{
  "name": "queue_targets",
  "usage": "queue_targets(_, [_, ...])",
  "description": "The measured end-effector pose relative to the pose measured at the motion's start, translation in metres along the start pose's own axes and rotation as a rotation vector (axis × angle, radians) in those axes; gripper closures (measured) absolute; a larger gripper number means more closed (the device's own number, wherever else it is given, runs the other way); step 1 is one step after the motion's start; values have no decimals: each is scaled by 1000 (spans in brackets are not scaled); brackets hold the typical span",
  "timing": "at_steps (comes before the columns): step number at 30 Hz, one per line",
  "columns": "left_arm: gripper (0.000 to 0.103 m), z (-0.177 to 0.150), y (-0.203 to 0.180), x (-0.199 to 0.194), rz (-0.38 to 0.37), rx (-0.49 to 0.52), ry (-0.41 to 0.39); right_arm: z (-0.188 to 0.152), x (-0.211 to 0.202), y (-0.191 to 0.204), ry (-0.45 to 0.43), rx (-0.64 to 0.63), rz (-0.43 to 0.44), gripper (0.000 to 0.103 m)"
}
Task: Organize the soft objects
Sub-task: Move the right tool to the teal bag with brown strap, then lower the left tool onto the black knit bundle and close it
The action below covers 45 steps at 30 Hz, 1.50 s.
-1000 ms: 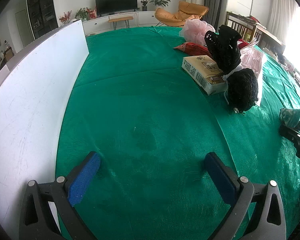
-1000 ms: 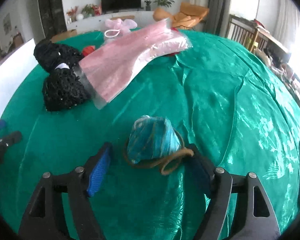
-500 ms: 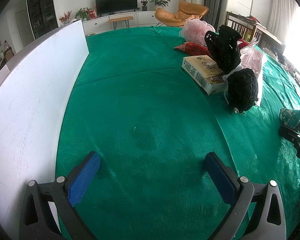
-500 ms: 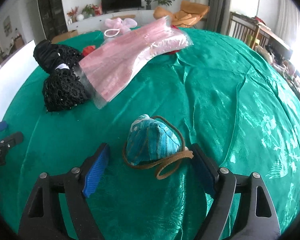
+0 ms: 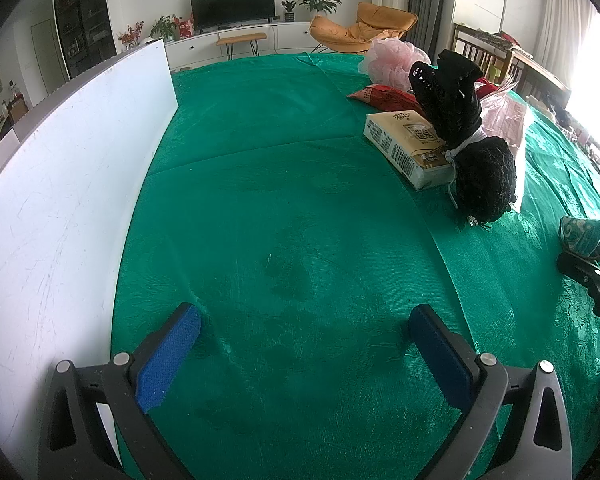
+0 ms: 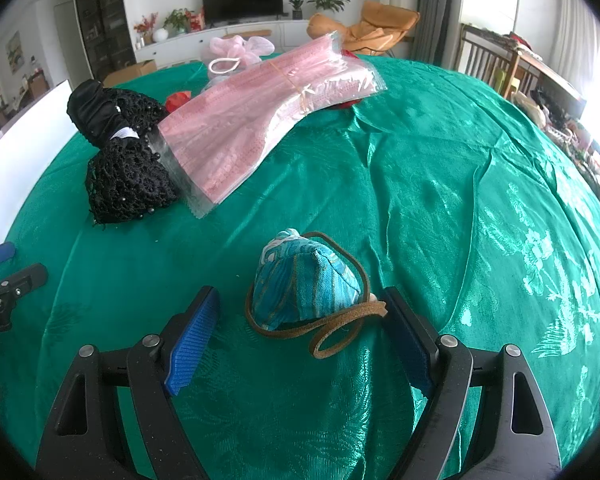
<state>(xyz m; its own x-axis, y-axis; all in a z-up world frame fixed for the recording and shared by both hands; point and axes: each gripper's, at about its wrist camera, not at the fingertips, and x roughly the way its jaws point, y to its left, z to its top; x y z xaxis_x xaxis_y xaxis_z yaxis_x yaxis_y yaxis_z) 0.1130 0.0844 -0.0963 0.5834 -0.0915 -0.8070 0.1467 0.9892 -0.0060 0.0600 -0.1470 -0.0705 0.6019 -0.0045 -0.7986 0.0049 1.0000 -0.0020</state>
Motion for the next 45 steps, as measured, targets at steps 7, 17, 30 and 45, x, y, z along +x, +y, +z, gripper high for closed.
queue_targets(7, [0, 0, 0, 0, 0, 0, 0, 0, 0, 0, 0, 0, 0, 19])
queue_targets(17, [0, 0, 0, 0, 0, 0, 0, 0, 0, -1, 0, 0, 1, 19])
queue_targets(30, [0, 2, 0, -1, -1, -27, 28, -1, -1, 1, 0, 1, 3, 19])
queue_targets(45, [6, 94, -112, 19, -60, 40, -61, -1, -2, 1, 0, 2, 4, 19])
